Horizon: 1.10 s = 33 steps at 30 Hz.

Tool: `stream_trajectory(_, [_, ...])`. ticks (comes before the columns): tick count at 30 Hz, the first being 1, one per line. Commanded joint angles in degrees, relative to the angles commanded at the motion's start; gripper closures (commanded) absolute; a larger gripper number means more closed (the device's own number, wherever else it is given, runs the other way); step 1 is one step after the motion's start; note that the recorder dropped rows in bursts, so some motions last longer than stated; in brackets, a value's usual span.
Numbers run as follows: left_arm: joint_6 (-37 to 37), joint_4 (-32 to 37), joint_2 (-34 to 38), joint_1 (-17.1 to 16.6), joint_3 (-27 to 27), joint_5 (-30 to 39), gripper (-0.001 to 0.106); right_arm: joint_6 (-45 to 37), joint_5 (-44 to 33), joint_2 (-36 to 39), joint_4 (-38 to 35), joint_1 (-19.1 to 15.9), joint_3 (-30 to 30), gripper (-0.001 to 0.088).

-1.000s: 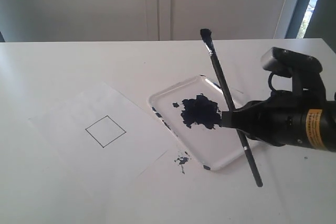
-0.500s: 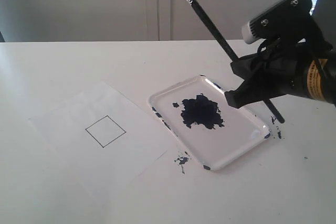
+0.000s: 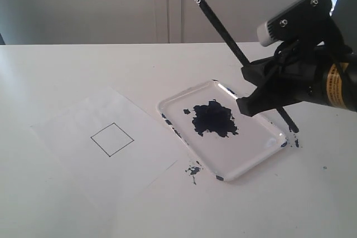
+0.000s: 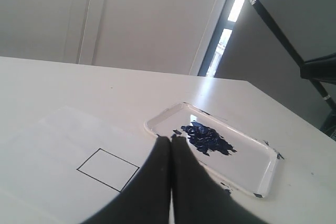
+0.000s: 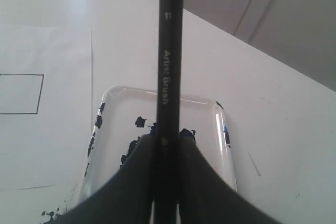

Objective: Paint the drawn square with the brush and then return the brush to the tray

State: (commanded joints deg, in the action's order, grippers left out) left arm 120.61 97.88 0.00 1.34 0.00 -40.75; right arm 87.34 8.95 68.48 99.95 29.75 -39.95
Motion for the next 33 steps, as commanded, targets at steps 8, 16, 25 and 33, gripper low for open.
stream_trajectory(8, [0.0,0.0,0.0,0.0,0.0,0.0,0.105,4.27,5.58,0.0,0.0,0.0,0.0,0.0868])
stream_trajectory(16, [0.0,0.0,0.0,0.0,0.0,0.0,0.105,9.17,8.6,0.11,0.0,0.0,0.1,0.0868])
stream_trajectory(25, [0.0,0.0,0.0,0.0,0.0,0.0,0.105,6.94,-6.97,0.83,0.0,0.0,1.22,0.0868])
stream_trajectory(33, [0.0,0.0,0.0,0.0,0.0,0.0,0.105,6.94,-11.94,0.98,0.0,0.0,2.78,0.0868])
